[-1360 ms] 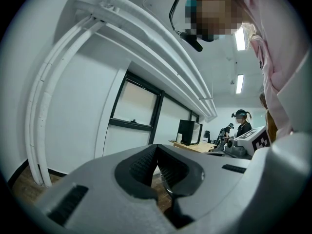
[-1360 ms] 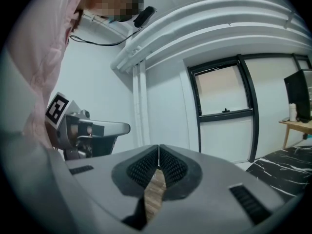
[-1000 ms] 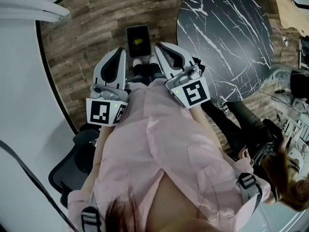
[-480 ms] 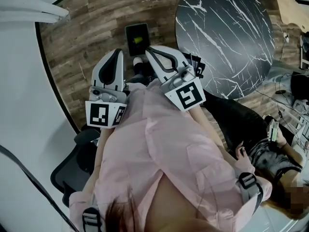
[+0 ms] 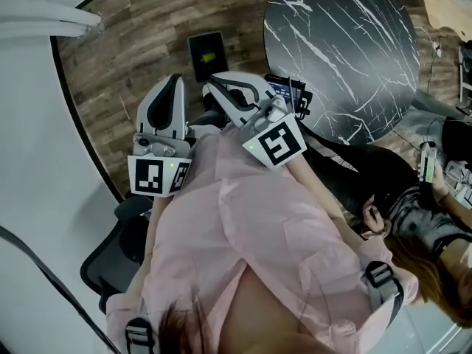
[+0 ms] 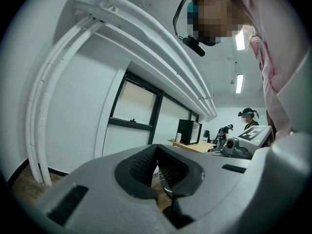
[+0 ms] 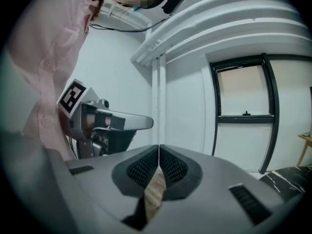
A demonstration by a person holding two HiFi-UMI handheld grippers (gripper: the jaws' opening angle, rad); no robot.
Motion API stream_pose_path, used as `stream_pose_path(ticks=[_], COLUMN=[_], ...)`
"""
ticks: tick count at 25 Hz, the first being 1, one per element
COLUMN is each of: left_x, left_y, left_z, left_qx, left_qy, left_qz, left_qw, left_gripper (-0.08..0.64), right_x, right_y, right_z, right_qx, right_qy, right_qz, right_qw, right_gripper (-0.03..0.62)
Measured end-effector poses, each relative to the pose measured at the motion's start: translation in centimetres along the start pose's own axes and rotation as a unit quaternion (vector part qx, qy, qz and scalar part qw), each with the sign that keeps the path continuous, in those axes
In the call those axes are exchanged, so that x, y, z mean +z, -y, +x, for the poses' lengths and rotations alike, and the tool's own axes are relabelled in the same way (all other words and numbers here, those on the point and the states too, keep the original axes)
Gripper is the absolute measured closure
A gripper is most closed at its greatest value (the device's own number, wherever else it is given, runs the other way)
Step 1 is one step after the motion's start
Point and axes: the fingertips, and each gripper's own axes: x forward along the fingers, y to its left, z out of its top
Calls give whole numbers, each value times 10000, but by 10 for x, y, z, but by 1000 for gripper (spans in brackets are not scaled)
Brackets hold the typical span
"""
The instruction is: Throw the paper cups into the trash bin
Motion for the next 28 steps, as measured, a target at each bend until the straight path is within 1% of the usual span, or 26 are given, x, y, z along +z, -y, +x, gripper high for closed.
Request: stream_pose_path(ticks=[3, 6, 8, 16, 28], left_x=[0, 0, 0, 0, 1], left_y=[1, 0, -1, -3, -1], left_z=[0, 0, -2, -3, -5], left_qx=[-8, 2, 26, 48, 54], left_qy=[-10, -9, -2, 3, 22], left_qz=[1, 6, 3, 10, 9], left_qw=[10000, 10000, 10000, 10000, 10000], left_gripper=[545, 545, 545, 545, 545], right_x=[-6, -5, -5, -4, -3], right_y=[-3, -10, -13, -11, -13], right_z=[6, 8, 9, 9, 7], right_qx=[169, 350, 395, 326, 330], right_qy=[-200, -227, -214, -167, -147], right_qz=[-69, -143, -171, -172, -188], right_qw=[9996, 9990, 9988, 9992, 9992], right_gripper=[561, 561, 561, 561, 563])
